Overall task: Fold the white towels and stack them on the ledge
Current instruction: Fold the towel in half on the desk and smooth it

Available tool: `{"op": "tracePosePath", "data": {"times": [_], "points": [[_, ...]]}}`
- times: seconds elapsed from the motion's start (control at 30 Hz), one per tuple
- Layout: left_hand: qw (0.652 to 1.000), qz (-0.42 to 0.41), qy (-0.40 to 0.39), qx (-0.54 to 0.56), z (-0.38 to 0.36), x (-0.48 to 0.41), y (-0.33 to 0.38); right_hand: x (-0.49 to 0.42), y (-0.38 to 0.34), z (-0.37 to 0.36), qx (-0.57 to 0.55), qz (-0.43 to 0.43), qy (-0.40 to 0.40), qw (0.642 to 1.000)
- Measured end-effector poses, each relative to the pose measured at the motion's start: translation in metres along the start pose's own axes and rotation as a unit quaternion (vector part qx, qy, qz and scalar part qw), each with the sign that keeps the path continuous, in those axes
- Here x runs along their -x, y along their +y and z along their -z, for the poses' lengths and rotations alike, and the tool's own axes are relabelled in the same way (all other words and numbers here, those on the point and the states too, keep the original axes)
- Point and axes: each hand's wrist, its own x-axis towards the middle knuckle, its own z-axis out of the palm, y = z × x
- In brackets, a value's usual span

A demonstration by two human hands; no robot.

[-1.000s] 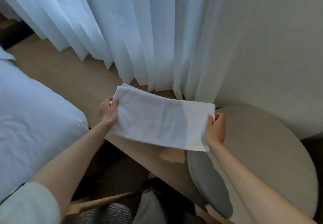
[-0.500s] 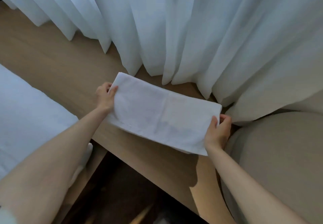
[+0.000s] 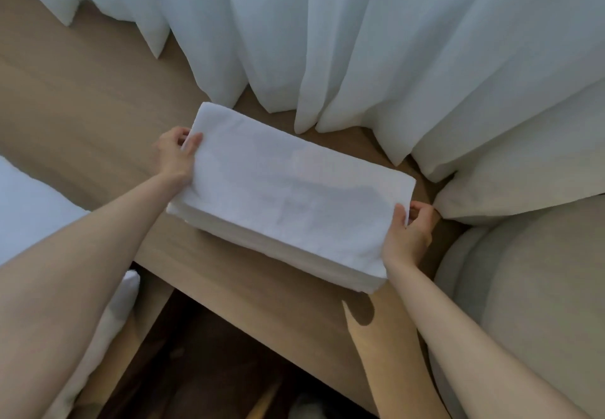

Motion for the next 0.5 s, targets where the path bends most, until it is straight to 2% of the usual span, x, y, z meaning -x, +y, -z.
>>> {"op": "tracePosePath", "data": {"times": [0.17, 0.27, 0.4, 0.5], "points": [[0.995, -0.018, 0.009, -0.096, 0.001, 0.006, -0.009, 0.001, 0.008, 0.002, 0.034, -0.003, -0.012, 0.999], [0.992, -0.037, 0.008, -0.121, 0.013, 0.019, -0.009, 0.010, 0.007, 0.007, 0.075, -0.039, -0.013, 0.996], [0.988, -0.017, -0.001, -0.154, 0.023, 0.042, -0.012, 0.026, 0.004, 0.015, 0.160, -0.044, -0.070, 0.984], [0.991, 0.008, 0.004, -0.131, 0.026, 0.048, -0.011, 0.027, -0.002, 0.018, 0.151, -0.033, -0.104, 0.983]]}}
